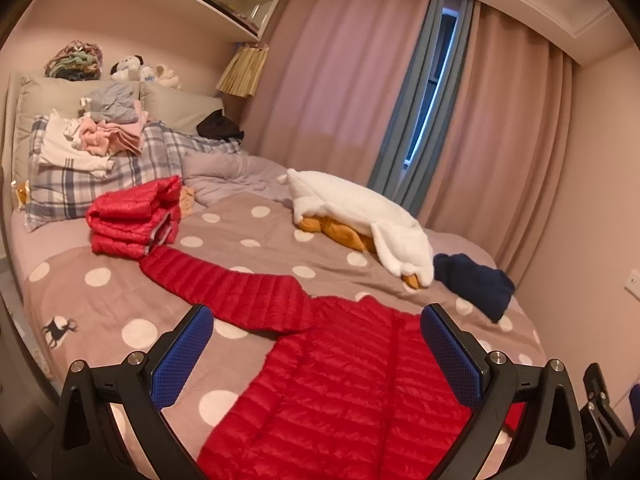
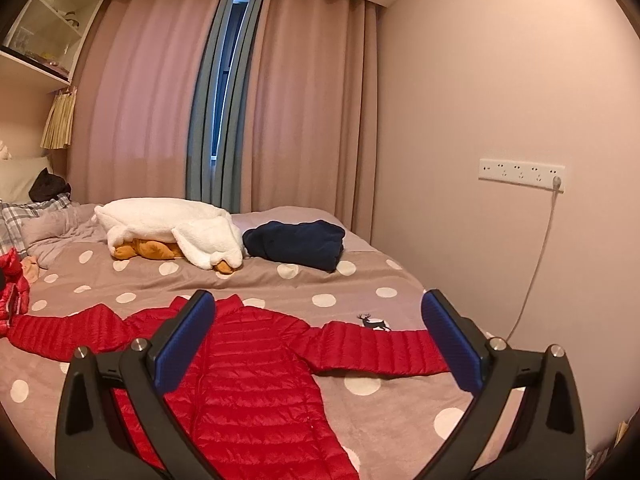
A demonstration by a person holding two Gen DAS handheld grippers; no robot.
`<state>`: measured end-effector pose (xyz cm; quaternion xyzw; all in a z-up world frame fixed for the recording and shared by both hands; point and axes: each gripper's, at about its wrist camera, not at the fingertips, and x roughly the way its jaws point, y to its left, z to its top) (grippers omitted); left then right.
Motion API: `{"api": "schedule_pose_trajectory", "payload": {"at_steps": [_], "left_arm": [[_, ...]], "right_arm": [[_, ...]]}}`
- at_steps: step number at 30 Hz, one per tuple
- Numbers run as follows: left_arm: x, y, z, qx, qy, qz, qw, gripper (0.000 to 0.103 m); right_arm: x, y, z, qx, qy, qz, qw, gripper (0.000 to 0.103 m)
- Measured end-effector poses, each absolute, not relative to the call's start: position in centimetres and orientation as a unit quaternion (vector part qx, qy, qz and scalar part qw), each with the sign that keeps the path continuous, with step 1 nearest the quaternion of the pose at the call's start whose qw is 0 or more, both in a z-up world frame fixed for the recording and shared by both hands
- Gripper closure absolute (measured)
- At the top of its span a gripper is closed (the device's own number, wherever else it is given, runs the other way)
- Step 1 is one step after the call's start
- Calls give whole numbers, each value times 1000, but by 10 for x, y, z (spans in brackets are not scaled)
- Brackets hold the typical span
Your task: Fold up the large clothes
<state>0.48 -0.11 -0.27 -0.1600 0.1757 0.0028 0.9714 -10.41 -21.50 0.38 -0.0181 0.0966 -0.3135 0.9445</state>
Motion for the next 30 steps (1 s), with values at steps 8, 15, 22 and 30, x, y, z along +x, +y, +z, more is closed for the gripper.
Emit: {"api": "schedule_pose_trajectory", "payload": {"at_steps": [8,15,22,30], "left_arm": [[12,-10,-4,-139,186,-22,972,1],[26,-18,-10,-125,186,-39,974,1],[101,0,-39,-179,203,-16,962,1],[210,66,-131,-287,317,24,904,1]], "right_arm": [[-99,-223,1,17,118,-278,953,0],[-89,-239,-6,48,133,-256,956,0],[-49,-300,-28,93,172,-280,940,0],[2,-443,-86,269,236,-341,869,1]]}}
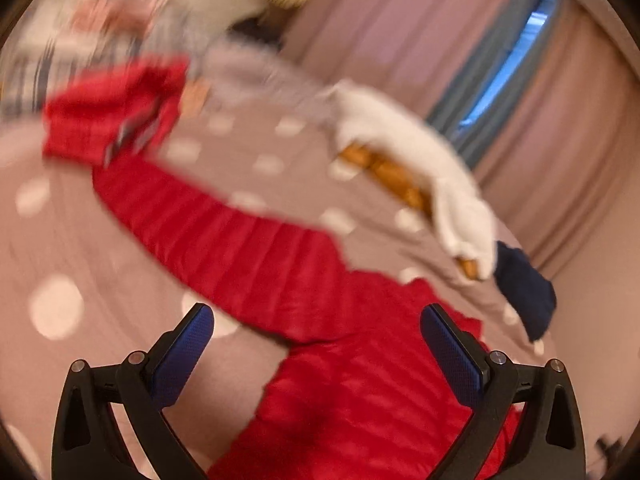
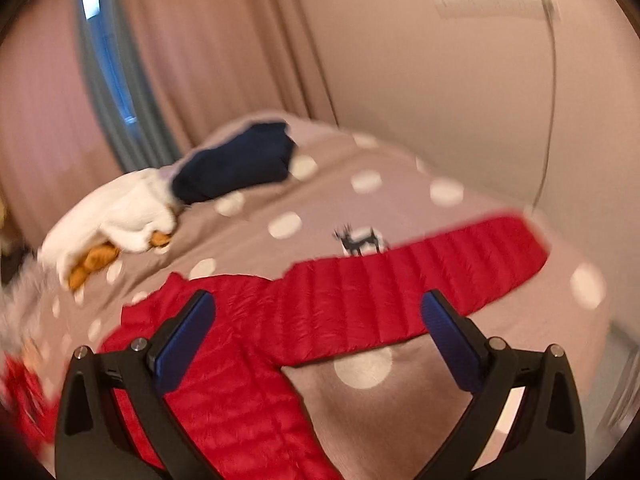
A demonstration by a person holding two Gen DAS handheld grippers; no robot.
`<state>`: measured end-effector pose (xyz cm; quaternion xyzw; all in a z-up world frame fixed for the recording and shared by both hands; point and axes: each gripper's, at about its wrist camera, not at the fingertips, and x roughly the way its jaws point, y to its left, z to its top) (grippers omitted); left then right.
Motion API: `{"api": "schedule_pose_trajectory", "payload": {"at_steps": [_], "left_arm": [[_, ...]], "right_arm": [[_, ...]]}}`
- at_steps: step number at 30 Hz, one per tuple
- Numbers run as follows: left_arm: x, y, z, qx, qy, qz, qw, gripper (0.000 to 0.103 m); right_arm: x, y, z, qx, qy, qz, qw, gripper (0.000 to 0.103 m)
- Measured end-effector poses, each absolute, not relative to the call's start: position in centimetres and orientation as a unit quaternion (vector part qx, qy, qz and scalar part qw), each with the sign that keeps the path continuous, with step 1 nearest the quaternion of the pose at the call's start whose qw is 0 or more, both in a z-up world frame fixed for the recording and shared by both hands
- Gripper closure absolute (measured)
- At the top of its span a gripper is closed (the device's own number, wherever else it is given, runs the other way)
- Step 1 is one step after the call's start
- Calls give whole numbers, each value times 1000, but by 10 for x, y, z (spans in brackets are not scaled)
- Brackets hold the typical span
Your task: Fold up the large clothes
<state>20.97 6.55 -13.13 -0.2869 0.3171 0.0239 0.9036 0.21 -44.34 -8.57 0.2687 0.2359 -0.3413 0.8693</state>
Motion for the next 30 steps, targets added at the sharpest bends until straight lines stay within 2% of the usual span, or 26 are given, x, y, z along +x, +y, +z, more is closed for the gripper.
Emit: {"api": "schedule_pose_trajectory", "payload": {"at_steps": [3,5,8,10,13,16,18,21,22,23,24,25,28,30], "left_arm": [[243,82,-181,-339,389,43,855,2],[257,85,-203,-342,412,69,842,3],[270,85,-233,-365,440,60,819,3],[266,82,-229,-364,410,72,833,3],[273,77,-228,-346,409,89,840,7],[275,75,-229,-327,385,128,854,27],[276,79,-231,-327,376,147,854,45],[279,88,-237,-342,364,145,854,53],[277,91,-238,-350,358,151,852,56],[276,95,-240,-358,357,156,849,63],[273,98,-241,-364,356,159,846,70],[273,102,-241,-369,356,162,843,75],[271,111,-242,-375,365,161,837,85],[274,109,-239,-368,366,167,838,87]], "right_arm": [[10,-492,-116,346,255,-340,836,5],[9,-510,-133,349,272,-366,819,9],[-2,-534,-152,347,293,-417,787,9],[-20,-552,-169,386,289,-434,761,9],[-46,-570,-190,454,266,-426,736,9],[-60,-579,-203,483,247,-440,716,10],[-67,-580,-208,500,219,-435,716,9],[-70,-580,-211,504,177,-435,725,11],[-69,-579,-211,496,168,-438,731,20],[-65,-577,-212,482,169,-447,735,40],[-60,-578,-215,467,181,-460,733,50],[-53,-577,-216,445,199,-487,725,68],[-44,-570,-213,438,198,-483,732,93],[-36,-562,-205,424,203,-473,745,95]]}}
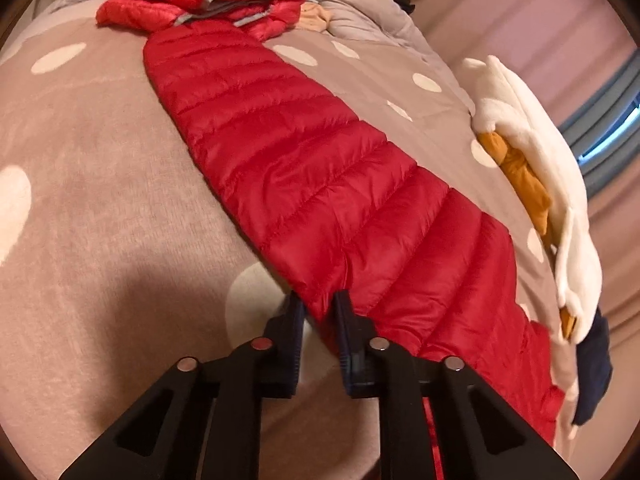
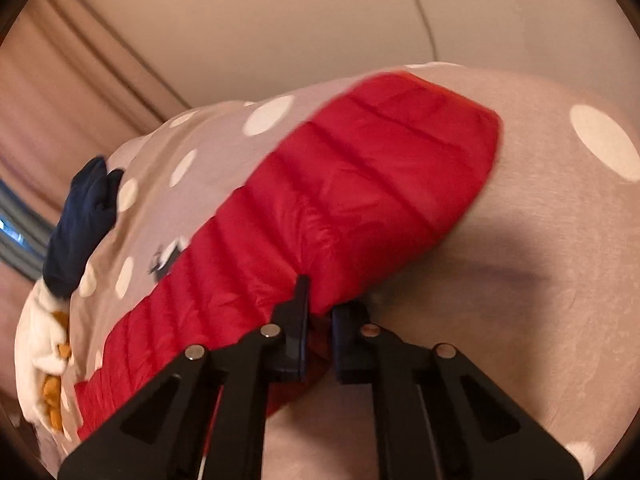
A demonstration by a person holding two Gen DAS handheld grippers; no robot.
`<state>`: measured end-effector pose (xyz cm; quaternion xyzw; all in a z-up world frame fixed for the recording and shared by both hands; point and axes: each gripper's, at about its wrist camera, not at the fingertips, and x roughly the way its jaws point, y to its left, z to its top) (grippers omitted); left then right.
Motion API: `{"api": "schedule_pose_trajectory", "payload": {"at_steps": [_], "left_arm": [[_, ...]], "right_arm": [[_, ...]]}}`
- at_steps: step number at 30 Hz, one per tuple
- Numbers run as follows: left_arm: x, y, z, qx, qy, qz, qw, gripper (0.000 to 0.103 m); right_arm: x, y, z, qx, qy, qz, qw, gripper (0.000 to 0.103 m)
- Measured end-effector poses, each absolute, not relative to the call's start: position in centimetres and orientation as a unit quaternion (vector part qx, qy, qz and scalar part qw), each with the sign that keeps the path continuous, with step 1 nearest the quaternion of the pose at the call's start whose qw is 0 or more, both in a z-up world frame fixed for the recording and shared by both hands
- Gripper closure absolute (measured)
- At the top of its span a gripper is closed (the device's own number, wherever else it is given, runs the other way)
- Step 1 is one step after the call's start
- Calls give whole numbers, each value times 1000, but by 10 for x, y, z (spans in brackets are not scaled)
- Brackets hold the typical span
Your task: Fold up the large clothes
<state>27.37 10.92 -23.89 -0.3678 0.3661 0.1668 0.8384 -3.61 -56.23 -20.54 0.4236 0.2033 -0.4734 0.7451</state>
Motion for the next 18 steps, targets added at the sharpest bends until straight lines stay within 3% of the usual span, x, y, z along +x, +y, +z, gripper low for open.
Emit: {"api": "schedule_pose_trajectory", "payload": {"at_steps": [12,18], "left_arm": [[274,108,-243,-364,363,169,841,87],[272,109,-245,-366,361,169,841,87]], "right_arm": [[52,-420,-112,257,189,-300,899,96],[108,-306,-105,146,213,-152,954,96]]}}
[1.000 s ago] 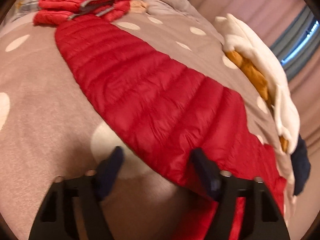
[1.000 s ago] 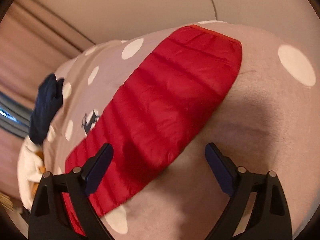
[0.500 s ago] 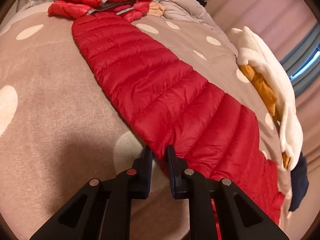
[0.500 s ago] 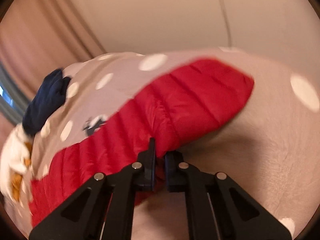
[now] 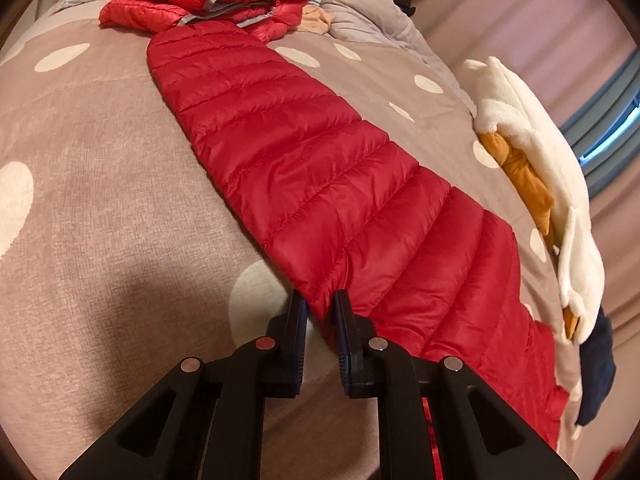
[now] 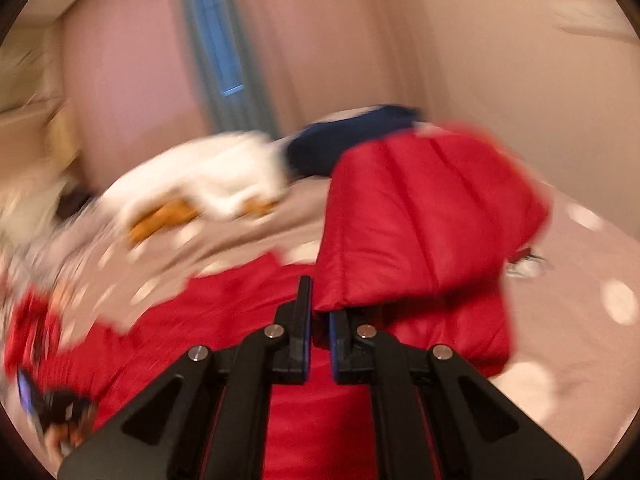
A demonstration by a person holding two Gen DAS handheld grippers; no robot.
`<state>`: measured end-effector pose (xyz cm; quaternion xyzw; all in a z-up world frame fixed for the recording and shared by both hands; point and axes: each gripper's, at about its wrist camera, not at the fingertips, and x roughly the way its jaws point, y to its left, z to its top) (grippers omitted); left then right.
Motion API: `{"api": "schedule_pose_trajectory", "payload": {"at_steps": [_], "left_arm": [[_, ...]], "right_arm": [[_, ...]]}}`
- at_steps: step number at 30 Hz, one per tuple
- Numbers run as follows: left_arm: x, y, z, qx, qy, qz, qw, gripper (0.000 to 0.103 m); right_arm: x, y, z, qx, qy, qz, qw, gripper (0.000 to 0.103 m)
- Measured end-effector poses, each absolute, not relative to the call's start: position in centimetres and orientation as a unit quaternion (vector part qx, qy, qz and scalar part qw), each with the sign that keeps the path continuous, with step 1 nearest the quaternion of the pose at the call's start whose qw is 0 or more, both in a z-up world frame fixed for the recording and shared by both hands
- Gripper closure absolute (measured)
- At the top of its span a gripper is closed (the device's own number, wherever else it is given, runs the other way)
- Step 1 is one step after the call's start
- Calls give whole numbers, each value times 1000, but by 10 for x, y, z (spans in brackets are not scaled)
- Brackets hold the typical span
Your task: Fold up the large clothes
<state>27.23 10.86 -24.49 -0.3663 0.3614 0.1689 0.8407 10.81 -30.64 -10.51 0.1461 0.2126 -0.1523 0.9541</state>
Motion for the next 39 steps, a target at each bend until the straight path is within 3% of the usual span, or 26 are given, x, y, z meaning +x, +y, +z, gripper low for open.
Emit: {"api": "schedule_pose_trajectory", "payload": {"at_steps": [7,12,15,17,28,31,35,39], "left_arm": [[272,111,-246,-370,360,168,840,87],[272,111,-246,-373,359,166,839,87],[271,113,-247,-381,356,161,838,87],[271,114,-247,-382,355,160,838,87],[270,114,-246,-377,357,159,840,87],[270,111,-245,-364,364,158,842,87],[270,104,-241,-331,379,158,849,87],[272,95,-238,-270,404,144,862,87]], "right_arm": [[157,-231,-151,88,299,-51,949,95],[166,-223,-161,75,317,-45,944,88],[161,-222,-160,89,319,-57,942,76],[151,-229,-155,93,315,-65,942,60],[133,-224,-125,103,269,-62,956,32],[142,-225,-134,85,289,-78,950,32],[164,-236,-168,108,358,-68,925,41],[172,-236,-186,100,377,-78,918,40]]}}
